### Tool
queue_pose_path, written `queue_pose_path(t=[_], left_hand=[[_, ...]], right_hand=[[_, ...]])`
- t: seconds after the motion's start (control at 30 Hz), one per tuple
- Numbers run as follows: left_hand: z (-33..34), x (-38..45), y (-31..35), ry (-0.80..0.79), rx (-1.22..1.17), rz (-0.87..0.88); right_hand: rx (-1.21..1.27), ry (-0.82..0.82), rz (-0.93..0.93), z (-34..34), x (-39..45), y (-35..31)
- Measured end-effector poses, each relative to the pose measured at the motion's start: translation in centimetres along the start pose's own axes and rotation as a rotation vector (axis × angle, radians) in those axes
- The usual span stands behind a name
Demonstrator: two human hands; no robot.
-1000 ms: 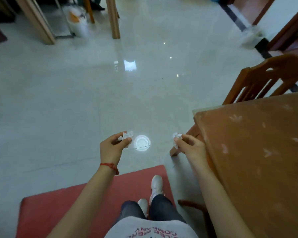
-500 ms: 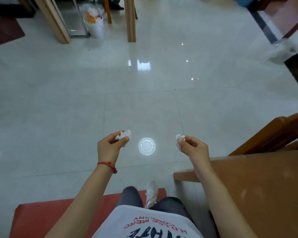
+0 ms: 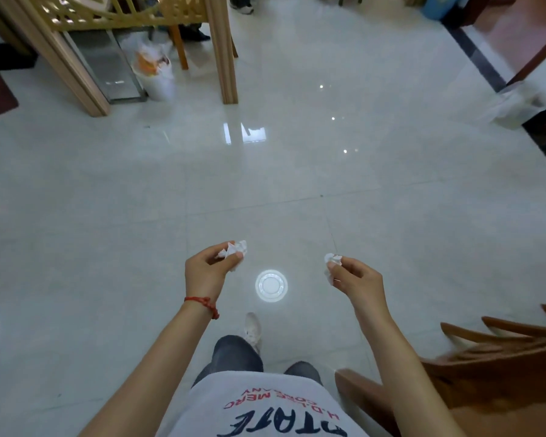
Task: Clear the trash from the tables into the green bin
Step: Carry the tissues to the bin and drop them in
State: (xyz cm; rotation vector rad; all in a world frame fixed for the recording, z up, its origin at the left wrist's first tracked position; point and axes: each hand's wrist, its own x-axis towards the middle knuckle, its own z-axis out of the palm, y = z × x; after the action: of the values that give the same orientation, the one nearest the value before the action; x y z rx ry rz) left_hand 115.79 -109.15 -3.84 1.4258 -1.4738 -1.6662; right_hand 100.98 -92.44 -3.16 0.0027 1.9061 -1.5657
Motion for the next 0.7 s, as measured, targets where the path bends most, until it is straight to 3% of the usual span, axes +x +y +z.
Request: queue_pose_path(t=[0.3,0.7], left_hand=[[4.2,12.8,6.0,-0.092,0.030,-0.010],[17.9,26.7,13.6,-0.228,0.056,0.010]], right_hand=[[0.040,0.067,0.033,4.7,9.6,-5.4],[0.108,0.167,0.043,4.1,26.1,-14.0]])
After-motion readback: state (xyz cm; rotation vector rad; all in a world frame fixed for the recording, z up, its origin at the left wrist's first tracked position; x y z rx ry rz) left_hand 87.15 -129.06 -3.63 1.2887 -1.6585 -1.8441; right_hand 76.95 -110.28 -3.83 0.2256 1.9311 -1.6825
